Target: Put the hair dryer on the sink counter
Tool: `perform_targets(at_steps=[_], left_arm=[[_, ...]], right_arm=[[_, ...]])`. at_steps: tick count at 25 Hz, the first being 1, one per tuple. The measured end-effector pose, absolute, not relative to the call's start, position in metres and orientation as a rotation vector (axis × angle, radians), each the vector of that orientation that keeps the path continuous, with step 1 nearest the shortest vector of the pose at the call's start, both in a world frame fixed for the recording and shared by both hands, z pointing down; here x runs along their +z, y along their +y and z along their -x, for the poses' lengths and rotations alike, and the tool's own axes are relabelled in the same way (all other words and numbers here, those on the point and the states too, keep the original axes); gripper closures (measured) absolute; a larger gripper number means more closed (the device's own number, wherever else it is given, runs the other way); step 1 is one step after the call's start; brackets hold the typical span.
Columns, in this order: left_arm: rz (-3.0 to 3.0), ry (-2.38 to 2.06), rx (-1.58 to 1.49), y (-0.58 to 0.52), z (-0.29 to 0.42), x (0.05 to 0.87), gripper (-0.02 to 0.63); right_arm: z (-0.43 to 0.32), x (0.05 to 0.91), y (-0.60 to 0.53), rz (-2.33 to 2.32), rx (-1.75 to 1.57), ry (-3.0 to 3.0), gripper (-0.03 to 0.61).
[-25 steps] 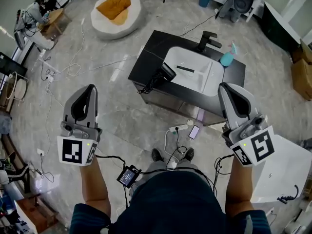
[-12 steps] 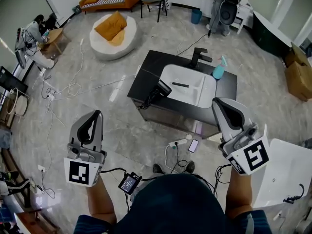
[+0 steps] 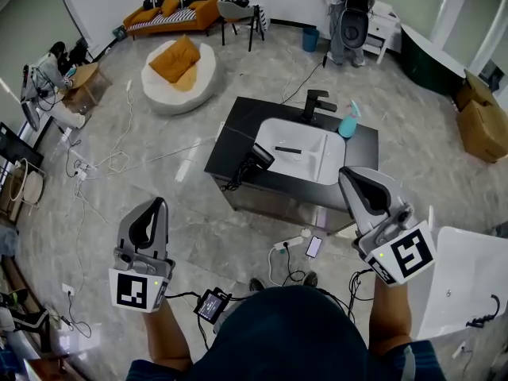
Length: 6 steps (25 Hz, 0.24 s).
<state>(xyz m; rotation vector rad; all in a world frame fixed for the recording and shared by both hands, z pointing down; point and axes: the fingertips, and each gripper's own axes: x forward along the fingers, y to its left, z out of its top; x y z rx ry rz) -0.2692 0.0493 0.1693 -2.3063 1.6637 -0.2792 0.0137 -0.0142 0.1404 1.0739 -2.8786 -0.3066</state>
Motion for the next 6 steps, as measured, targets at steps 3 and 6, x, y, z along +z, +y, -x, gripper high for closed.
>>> perform_targets(at_steps=[3, 6], left_arm=[[2.313, 1.666, -0.280, 0.0500, 0.2668, 0.1736, 0.607], [2.317, 1.667, -0.280, 0.0499, 0.2649, 0.1752, 0.609]], right_arm=[[-0.0165, 0.1425, -0.0135, -1.074, -0.305, -2.876, 0.572], [-0.0190, 0.1433, -0.0132, -1.075, -0.302, -2.872, 0.572]])
